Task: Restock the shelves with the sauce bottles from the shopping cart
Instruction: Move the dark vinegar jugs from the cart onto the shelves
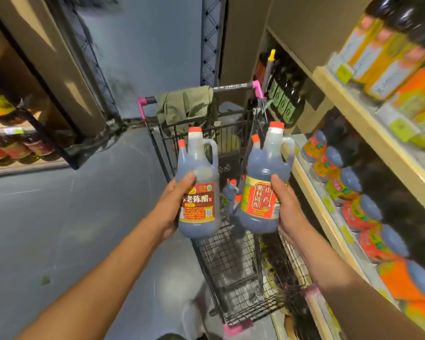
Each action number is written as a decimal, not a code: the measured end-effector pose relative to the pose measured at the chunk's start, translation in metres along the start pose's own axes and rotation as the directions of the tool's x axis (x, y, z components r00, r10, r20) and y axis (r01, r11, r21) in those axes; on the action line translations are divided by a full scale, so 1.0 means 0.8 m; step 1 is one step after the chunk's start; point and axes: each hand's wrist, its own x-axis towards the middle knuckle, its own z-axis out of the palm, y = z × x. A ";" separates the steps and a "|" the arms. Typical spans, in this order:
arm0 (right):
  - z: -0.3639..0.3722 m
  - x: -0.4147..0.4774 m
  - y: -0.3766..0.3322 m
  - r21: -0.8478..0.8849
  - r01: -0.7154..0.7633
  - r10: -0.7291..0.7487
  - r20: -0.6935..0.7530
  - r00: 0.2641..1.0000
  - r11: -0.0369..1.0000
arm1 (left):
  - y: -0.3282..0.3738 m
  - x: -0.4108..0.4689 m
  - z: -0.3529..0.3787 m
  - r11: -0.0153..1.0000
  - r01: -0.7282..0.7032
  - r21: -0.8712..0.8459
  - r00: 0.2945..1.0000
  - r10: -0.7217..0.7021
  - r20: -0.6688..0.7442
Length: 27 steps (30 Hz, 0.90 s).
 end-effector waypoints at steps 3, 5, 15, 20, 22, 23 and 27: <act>-0.009 -0.037 -0.015 0.006 0.054 -0.053 -0.015 0.998 0.999 | 0.015 -0.027 0.027 1.000 0.027 -0.003 0.997 -0.027 0.066; -0.019 -0.065 -0.026 -0.003 0.082 -0.082 -0.061 0.995 0.997 | 0.018 -0.041 0.044 0.999 0.038 -0.002 0.992 -0.038 0.117; -0.095 -0.198 -0.059 0.012 0.235 -0.211 -0.399 0.892 0.972 | 0.013 -0.060 0.148 0.990 -0.038 0.137 0.938 -0.012 0.345; -0.124 -0.262 -0.054 -0.006 0.295 -0.241 -0.592 0.769 0.956 | 0.008 -0.044 0.214 0.975 -0.072 0.209 0.844 -0.052 0.533; -0.128 -0.293 -0.046 -0.017 0.315 -0.248 -0.655 0.714 0.949 | 0.002 -0.044 0.239 0.966 -0.070 0.249 0.779 -0.102 0.618; -0.128 -0.308 -0.042 -0.022 0.316 -0.244 -0.686 0.685 0.948 | -0.001 -0.047 0.249 0.962 -0.068 0.266 0.744 -0.129 0.656; -0.123 -0.373 -0.021 -0.011 0.290 -0.166 -0.841 0.515 0.957 | -0.023 -0.066 0.290 0.949 -0.063 0.309 0.561 -0.223 0.797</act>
